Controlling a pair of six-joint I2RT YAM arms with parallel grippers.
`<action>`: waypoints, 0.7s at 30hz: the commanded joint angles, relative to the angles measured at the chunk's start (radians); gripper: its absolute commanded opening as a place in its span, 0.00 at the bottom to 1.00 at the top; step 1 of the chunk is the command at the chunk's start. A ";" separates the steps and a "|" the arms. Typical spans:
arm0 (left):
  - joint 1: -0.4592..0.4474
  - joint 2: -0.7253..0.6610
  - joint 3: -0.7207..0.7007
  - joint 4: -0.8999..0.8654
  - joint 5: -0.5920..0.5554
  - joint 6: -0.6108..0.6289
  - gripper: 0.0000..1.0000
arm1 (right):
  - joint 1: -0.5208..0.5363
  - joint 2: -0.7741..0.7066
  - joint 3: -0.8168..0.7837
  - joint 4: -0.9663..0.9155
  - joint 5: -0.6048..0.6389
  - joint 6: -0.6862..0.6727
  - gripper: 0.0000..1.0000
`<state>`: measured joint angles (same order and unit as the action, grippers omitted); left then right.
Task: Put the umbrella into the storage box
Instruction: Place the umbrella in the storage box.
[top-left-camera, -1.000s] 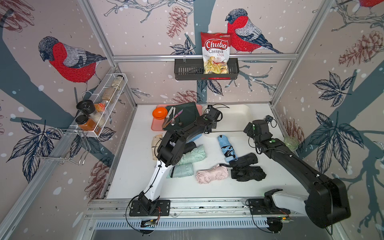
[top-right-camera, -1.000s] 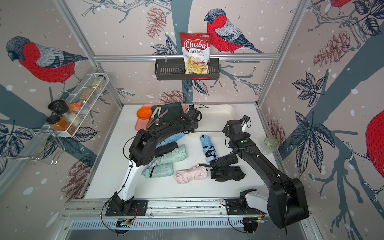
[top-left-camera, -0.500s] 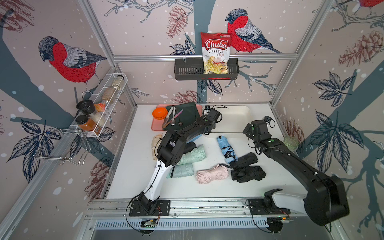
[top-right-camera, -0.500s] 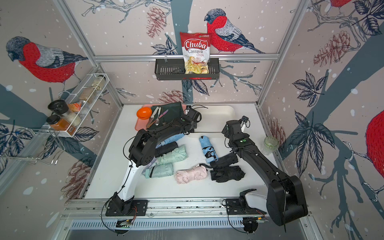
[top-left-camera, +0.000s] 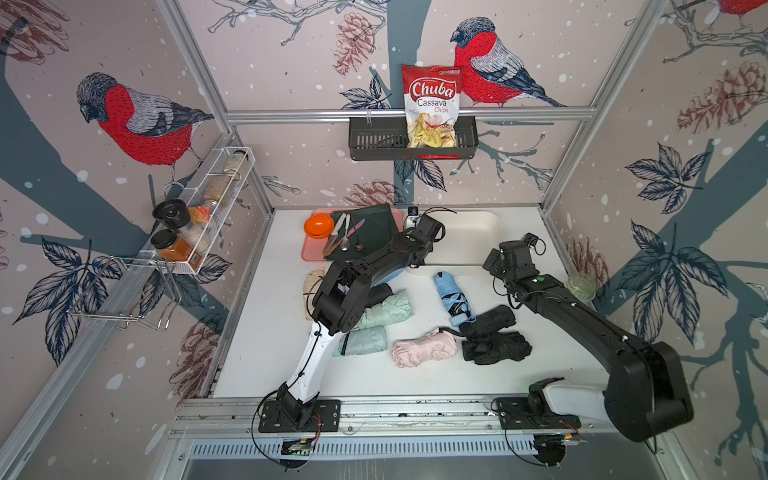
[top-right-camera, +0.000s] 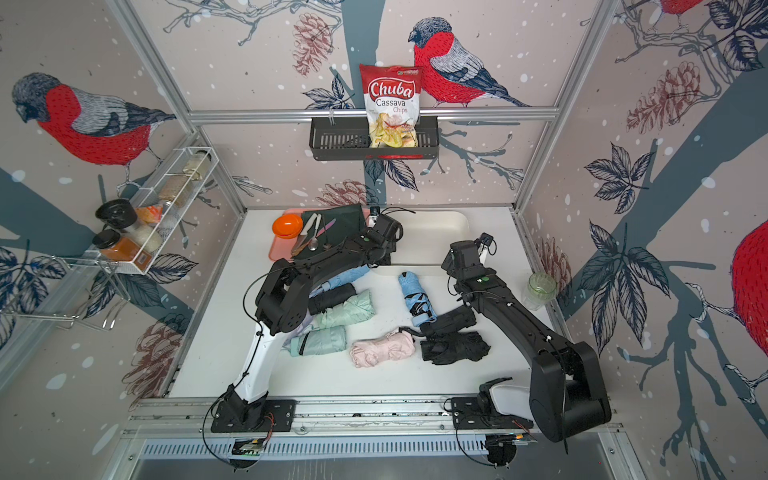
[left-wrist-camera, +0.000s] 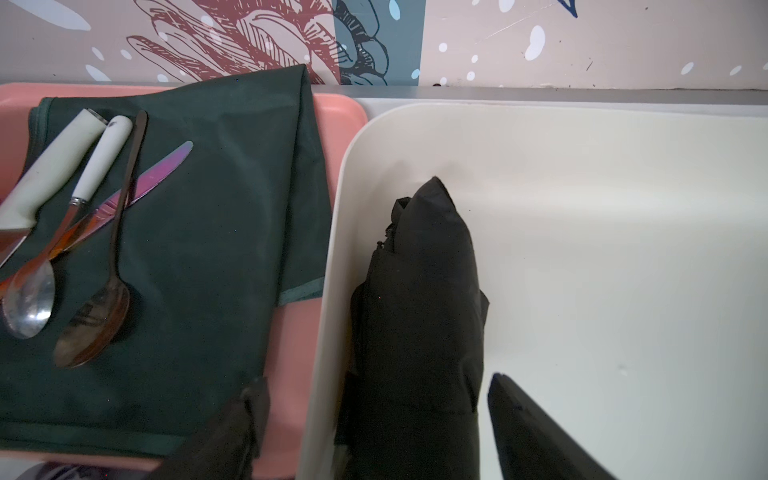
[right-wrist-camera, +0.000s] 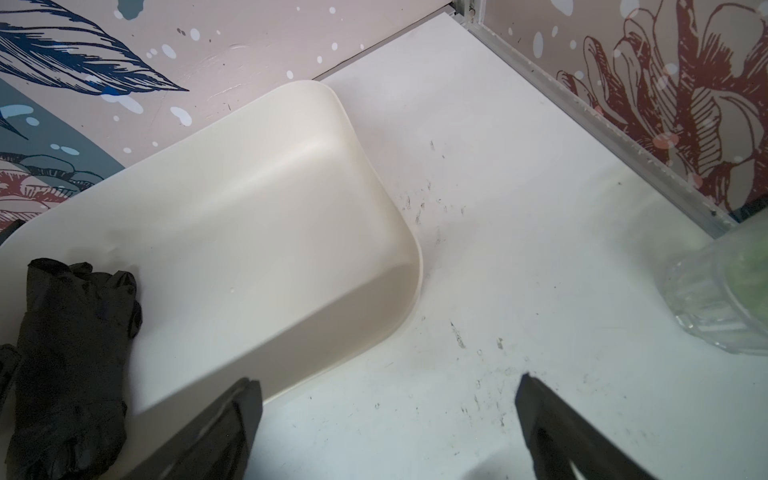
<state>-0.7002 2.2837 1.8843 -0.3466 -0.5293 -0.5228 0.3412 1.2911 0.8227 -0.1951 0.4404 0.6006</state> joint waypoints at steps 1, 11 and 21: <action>-0.002 -0.005 0.001 0.010 -0.029 0.006 0.89 | 0.002 0.002 0.010 0.008 -0.002 0.001 1.00; -0.004 -0.065 -0.011 0.016 0.047 0.041 0.98 | 0.002 -0.003 0.036 -0.105 0.025 0.028 1.00; -0.005 -0.307 -0.286 0.219 0.135 0.103 0.98 | 0.010 -0.087 0.058 -0.478 0.009 0.168 1.00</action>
<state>-0.7033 2.0266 1.6535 -0.2340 -0.4263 -0.4530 0.3447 1.2427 0.8879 -0.5087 0.4637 0.6930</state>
